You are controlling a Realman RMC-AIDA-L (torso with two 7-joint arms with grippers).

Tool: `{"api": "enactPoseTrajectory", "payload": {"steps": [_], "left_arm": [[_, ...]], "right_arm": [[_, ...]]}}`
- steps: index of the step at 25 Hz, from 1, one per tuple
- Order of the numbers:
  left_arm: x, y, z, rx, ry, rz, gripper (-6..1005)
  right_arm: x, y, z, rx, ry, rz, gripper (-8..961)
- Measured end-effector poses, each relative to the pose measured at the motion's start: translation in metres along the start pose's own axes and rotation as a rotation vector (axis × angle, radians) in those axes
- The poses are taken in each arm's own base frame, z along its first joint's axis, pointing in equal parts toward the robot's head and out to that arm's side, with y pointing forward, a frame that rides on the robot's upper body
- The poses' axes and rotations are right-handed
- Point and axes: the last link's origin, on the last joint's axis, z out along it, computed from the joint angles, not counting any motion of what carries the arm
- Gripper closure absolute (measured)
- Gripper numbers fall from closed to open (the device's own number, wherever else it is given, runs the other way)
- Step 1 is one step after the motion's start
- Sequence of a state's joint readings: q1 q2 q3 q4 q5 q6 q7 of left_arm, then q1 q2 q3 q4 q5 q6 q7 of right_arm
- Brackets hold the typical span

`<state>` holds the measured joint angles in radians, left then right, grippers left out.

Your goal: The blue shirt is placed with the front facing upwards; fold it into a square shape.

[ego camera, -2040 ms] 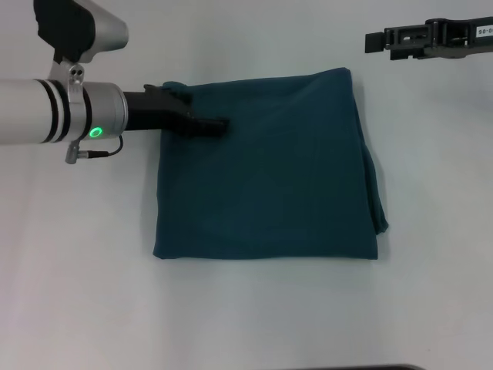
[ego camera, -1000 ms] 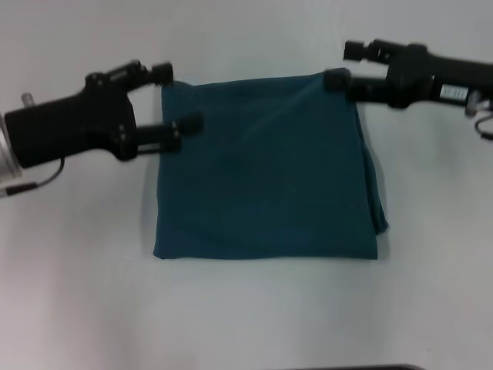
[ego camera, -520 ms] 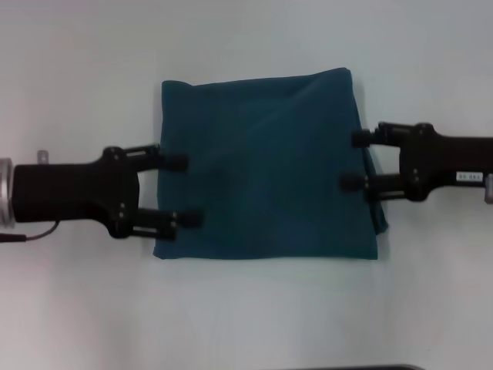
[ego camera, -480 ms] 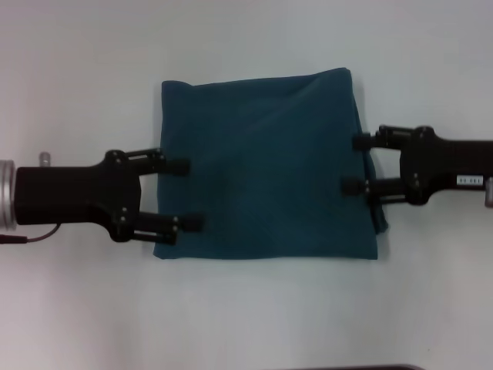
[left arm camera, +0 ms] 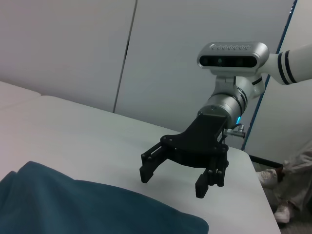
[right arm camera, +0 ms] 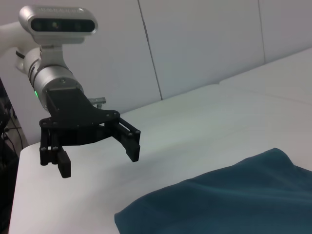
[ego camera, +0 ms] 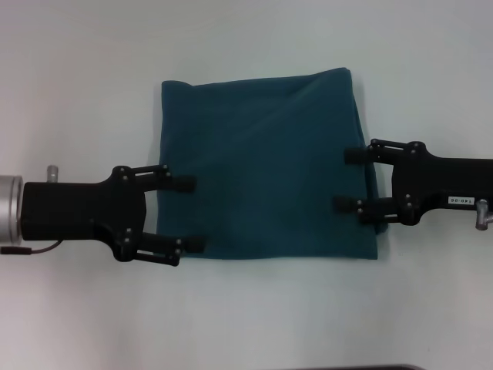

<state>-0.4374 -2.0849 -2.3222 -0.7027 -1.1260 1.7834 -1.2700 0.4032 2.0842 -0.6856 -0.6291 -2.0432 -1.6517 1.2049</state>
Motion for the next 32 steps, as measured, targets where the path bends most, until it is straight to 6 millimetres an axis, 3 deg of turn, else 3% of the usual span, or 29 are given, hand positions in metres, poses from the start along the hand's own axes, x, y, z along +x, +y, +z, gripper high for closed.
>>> {"api": "enactPoseTrajectory", "payload": {"steps": [32], "left_arm": [[-0.013, 0.008, -0.012, 0.021, 0.008, 0.026, 91]], "right_arm": [[0.002, 0.004, 0.006, -0.019, -0.025, -0.004, 53]]}}
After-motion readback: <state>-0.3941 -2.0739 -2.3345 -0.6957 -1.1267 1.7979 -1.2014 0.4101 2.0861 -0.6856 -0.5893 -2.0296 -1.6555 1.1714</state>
